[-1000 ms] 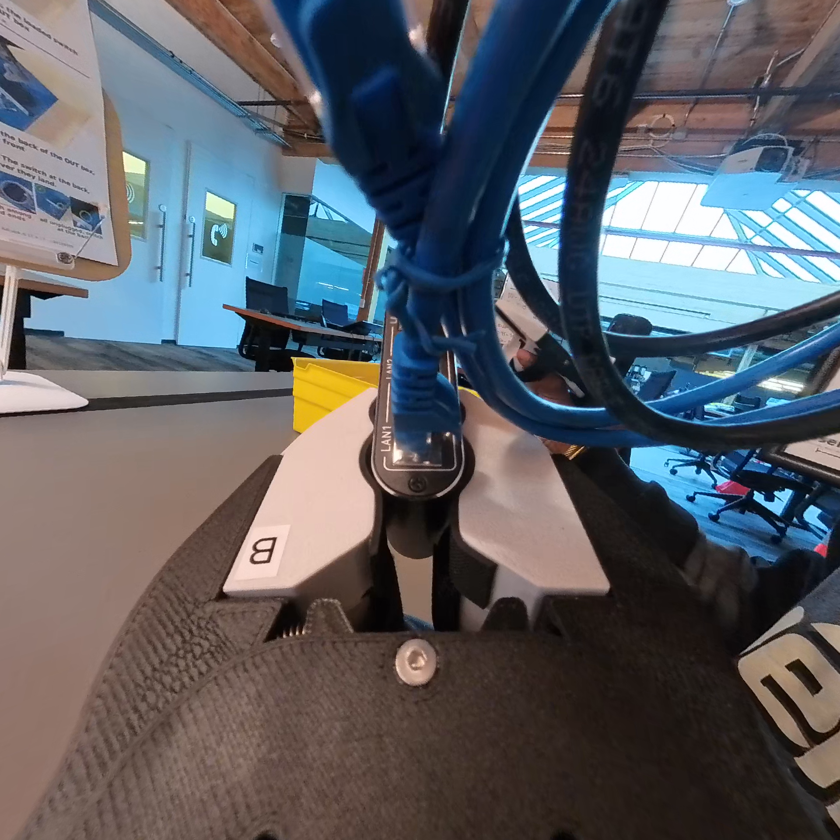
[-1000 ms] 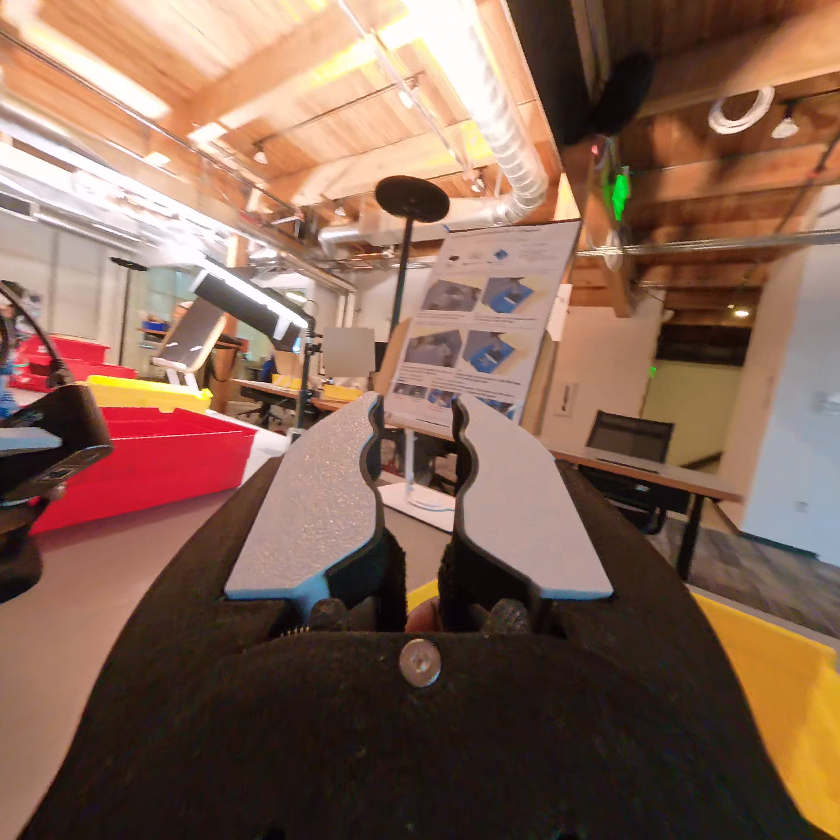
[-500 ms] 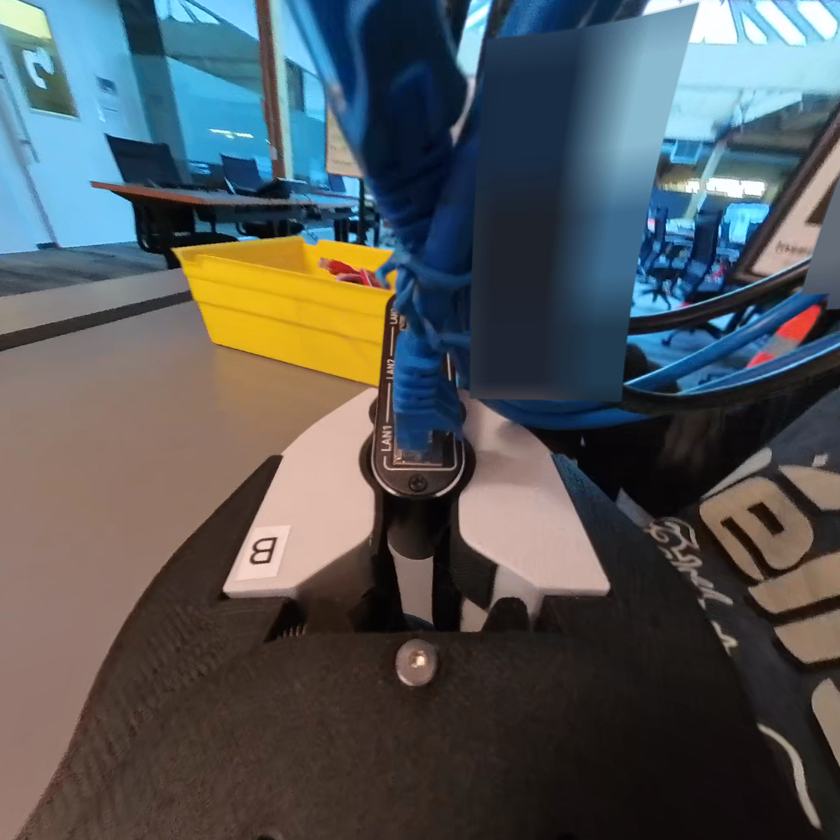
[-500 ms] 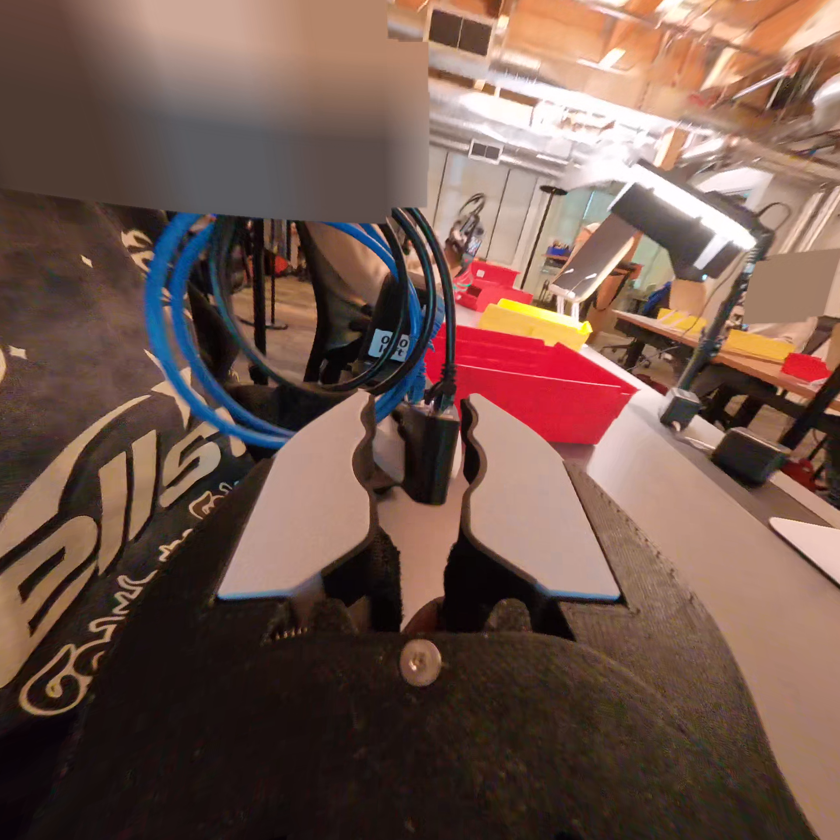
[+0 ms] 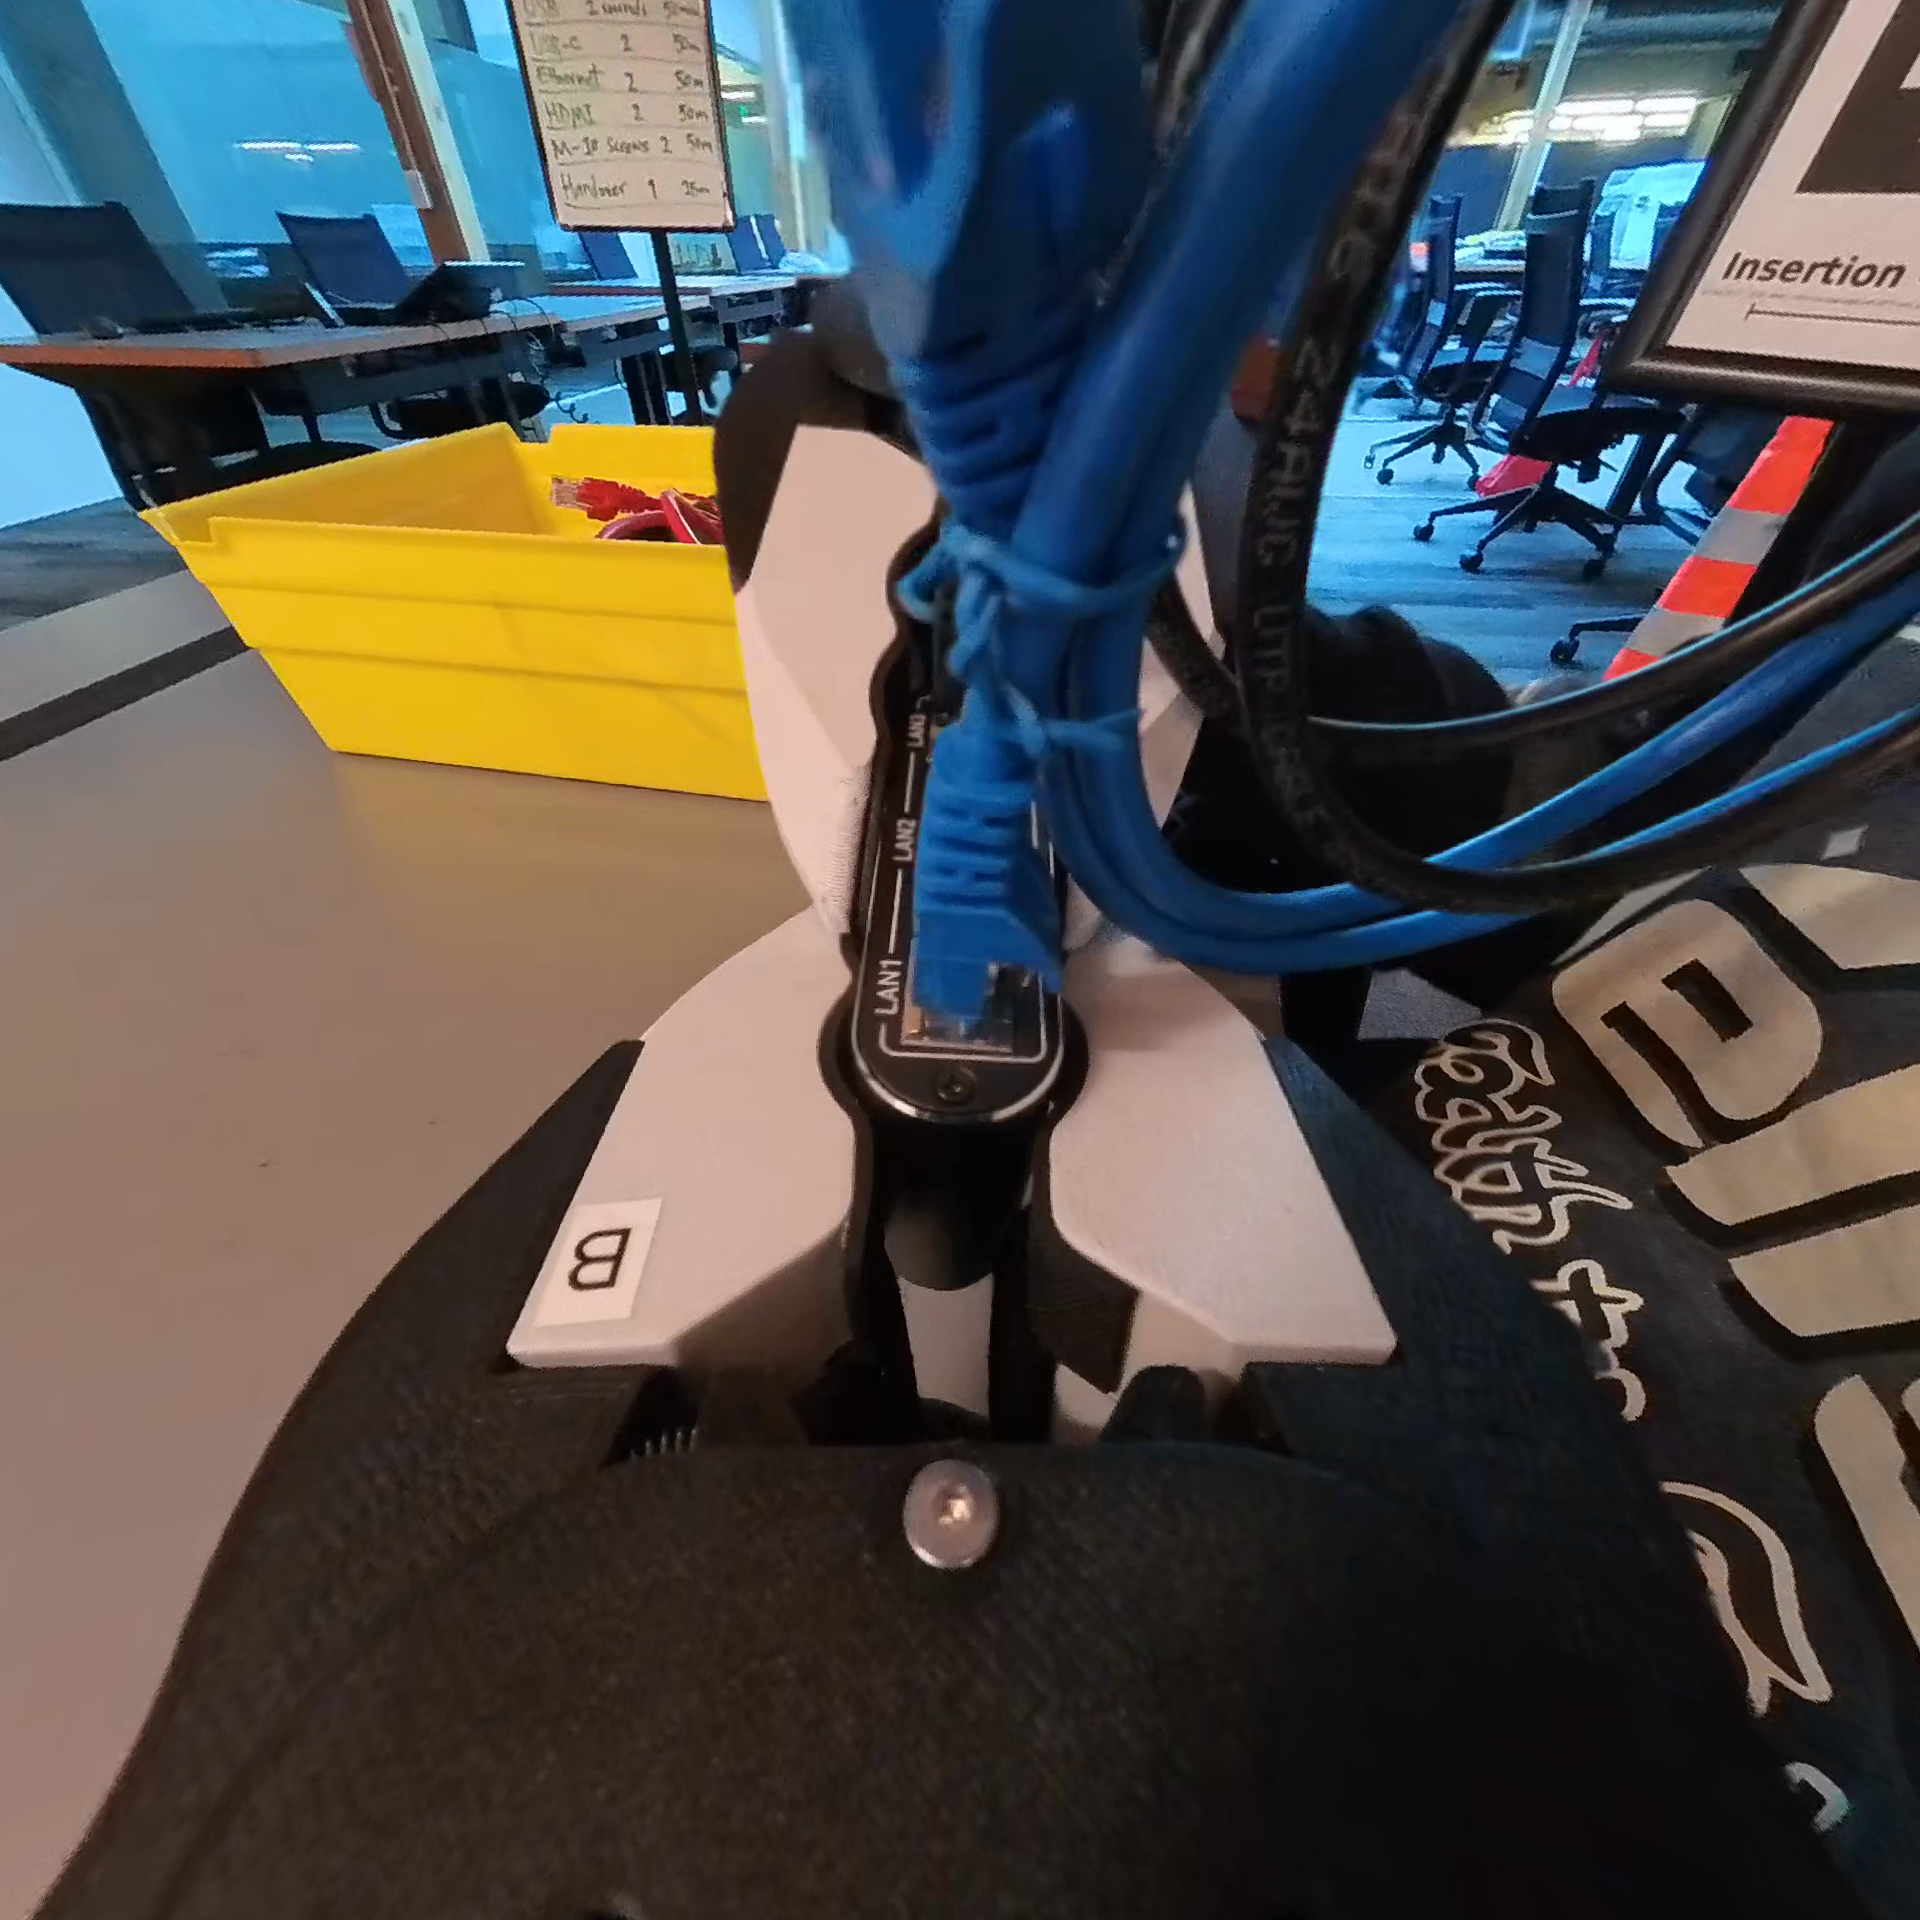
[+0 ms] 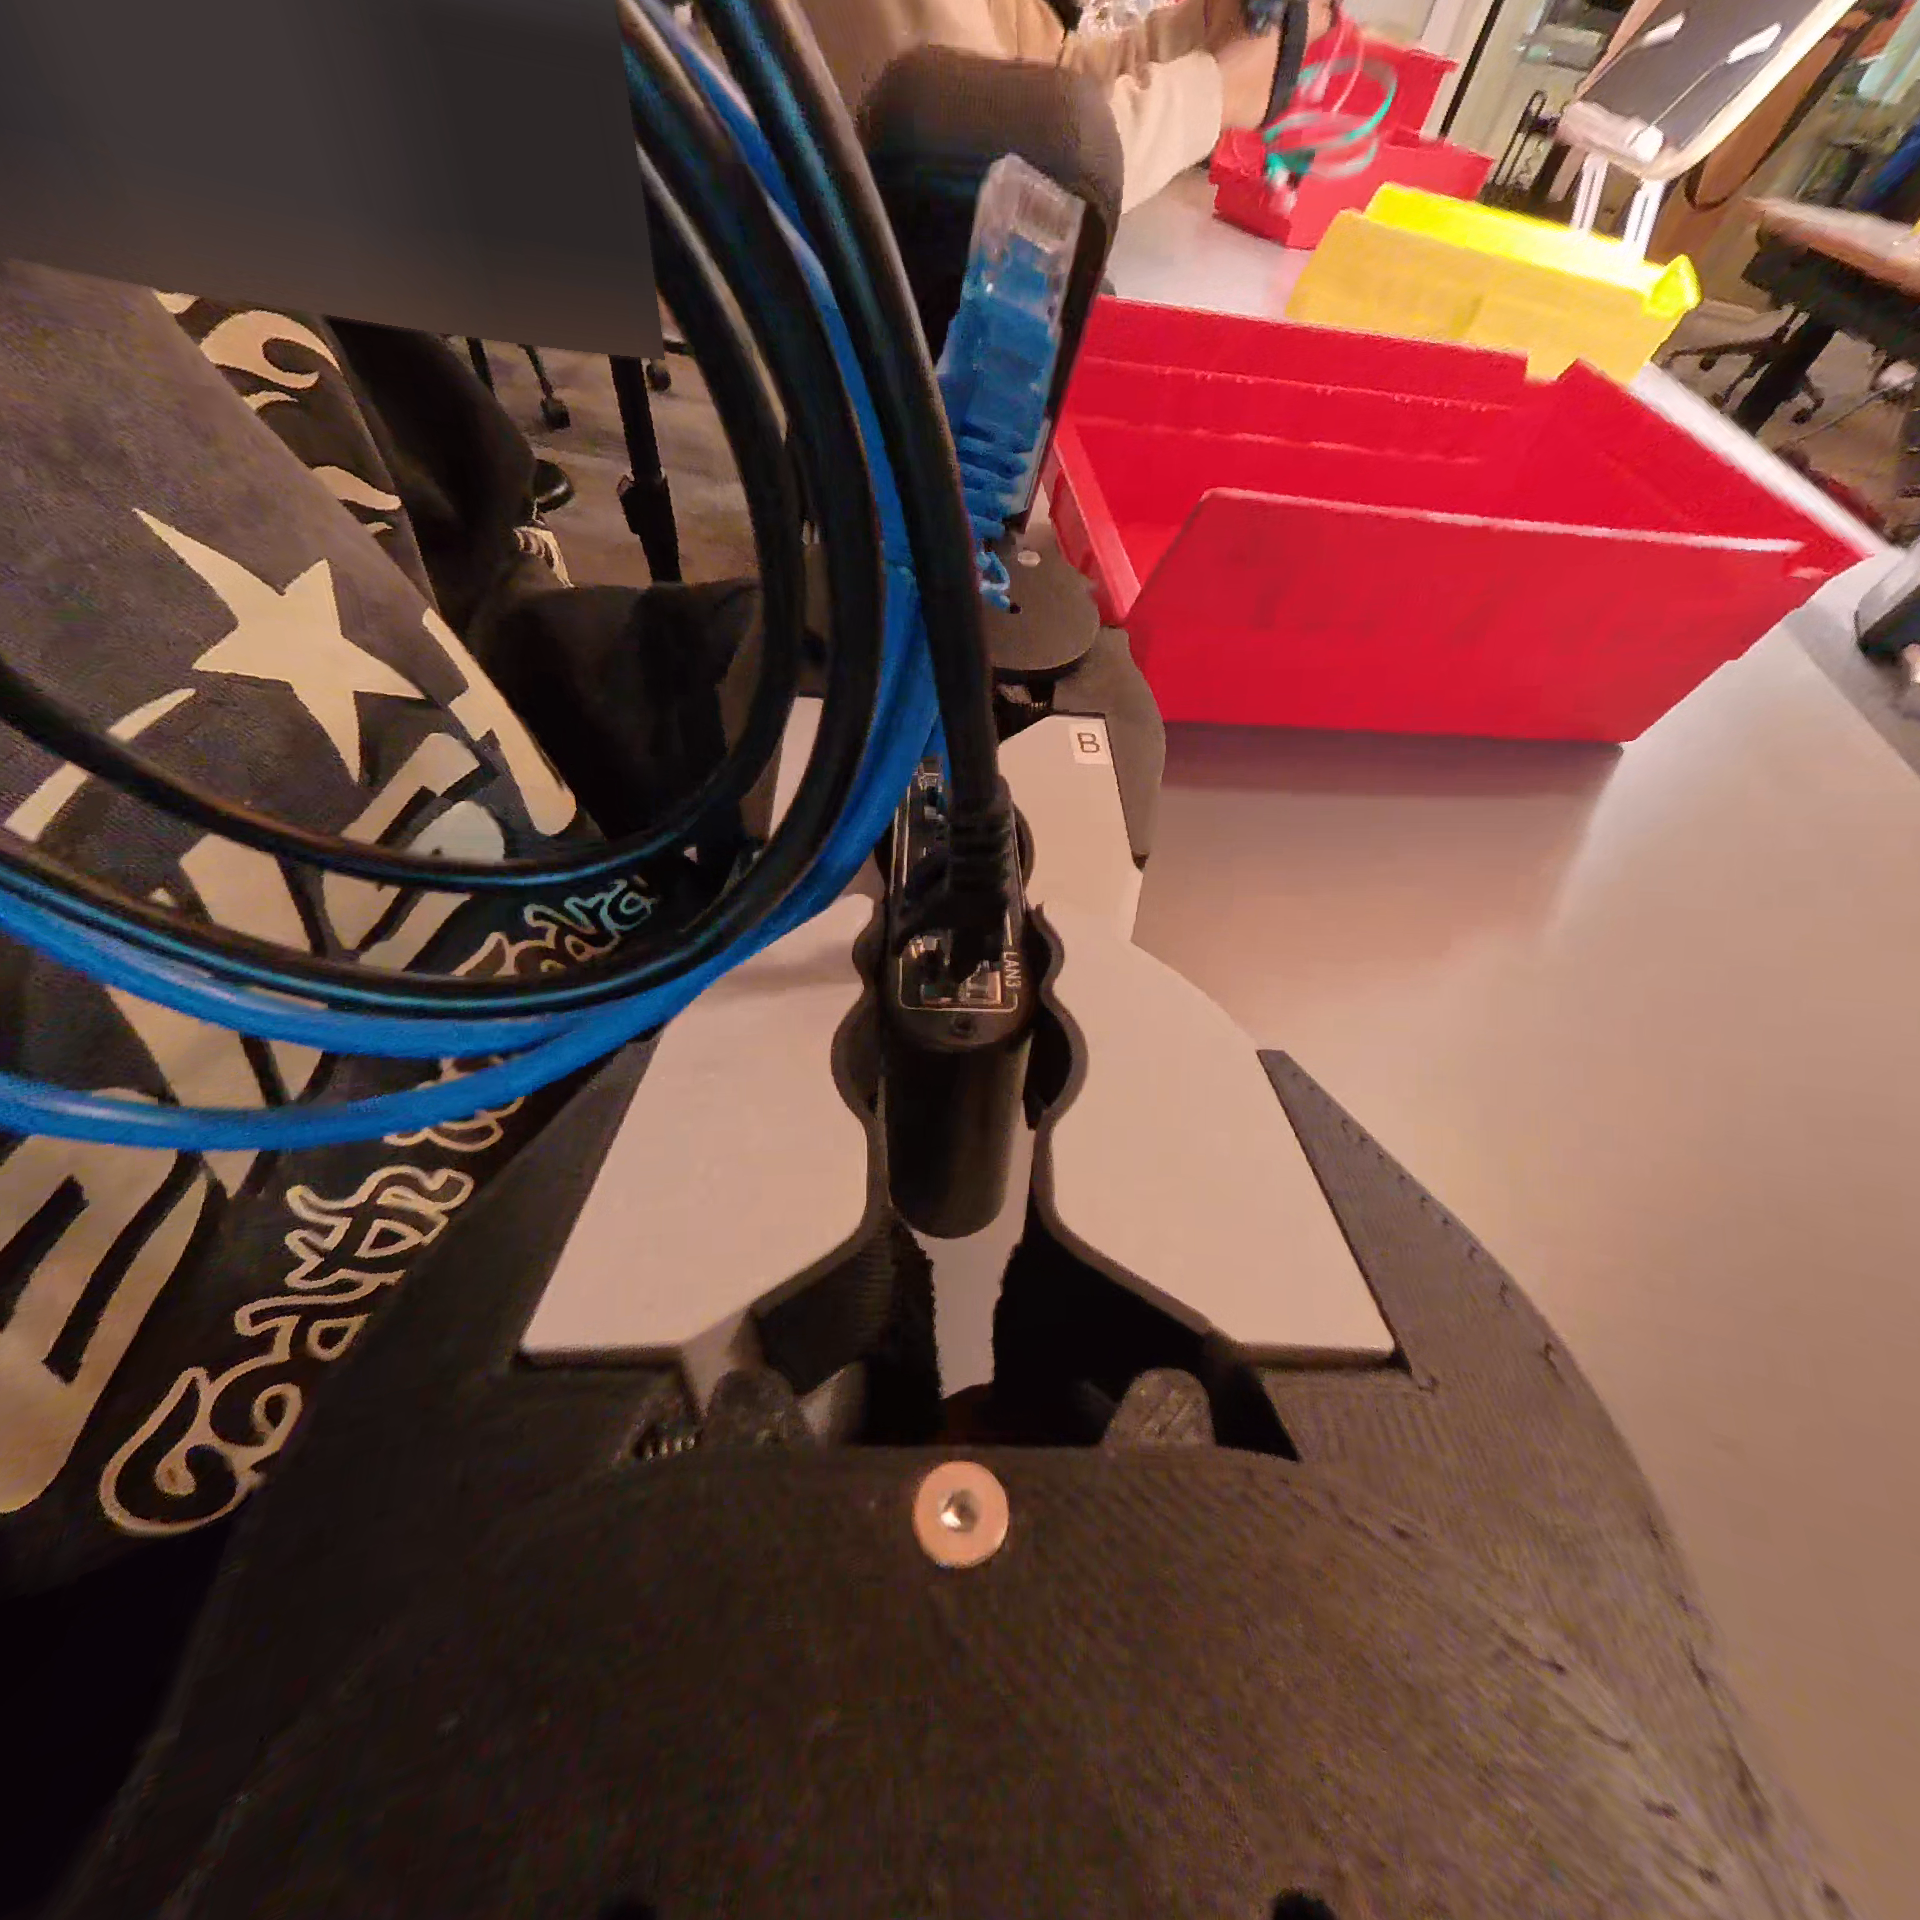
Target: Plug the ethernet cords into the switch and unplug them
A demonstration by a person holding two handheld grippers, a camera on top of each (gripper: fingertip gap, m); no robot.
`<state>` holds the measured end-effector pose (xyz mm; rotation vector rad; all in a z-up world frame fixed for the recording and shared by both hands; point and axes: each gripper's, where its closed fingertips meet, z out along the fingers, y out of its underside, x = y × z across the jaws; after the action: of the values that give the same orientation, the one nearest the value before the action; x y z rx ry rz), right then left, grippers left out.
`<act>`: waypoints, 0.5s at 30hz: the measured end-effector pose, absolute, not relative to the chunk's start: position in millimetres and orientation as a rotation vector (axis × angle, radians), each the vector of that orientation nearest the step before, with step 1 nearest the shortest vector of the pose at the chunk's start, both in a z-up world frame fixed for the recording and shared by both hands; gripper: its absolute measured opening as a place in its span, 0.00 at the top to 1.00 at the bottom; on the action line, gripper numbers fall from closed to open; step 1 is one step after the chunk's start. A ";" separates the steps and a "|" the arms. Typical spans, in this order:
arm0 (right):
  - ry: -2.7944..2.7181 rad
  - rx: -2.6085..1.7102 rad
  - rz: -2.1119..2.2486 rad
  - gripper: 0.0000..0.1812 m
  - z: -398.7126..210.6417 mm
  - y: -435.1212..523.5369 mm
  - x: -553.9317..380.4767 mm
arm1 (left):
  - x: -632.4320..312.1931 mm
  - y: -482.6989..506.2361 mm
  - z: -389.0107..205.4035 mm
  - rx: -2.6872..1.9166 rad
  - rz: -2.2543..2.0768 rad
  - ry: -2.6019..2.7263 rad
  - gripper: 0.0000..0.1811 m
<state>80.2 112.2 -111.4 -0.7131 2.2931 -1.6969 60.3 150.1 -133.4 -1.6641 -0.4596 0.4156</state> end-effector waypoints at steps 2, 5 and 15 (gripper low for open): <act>2.246 -0.712 -1.816 0.87 -99.9 110.4 78.8 | 57.4 147.0 -126.4 -1.600 0.407 -0.490 0.83; 2.047 -0.674 -2.070 0.87 -66.8 114.4 77.8 | 53.7 135.1 -104.5 -1.414 0.371 -0.537 0.72; 1.361 -0.328 -2.528 0.87 -3.4 112.9 84.3 | 65.7 126.3 -62.8 -1.121 0.404 -0.435 0.70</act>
<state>84.3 112.9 -3.4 -0.3279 1.3614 -2.5275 65.7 126.3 -62.8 -1.1207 -0.4347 0.4045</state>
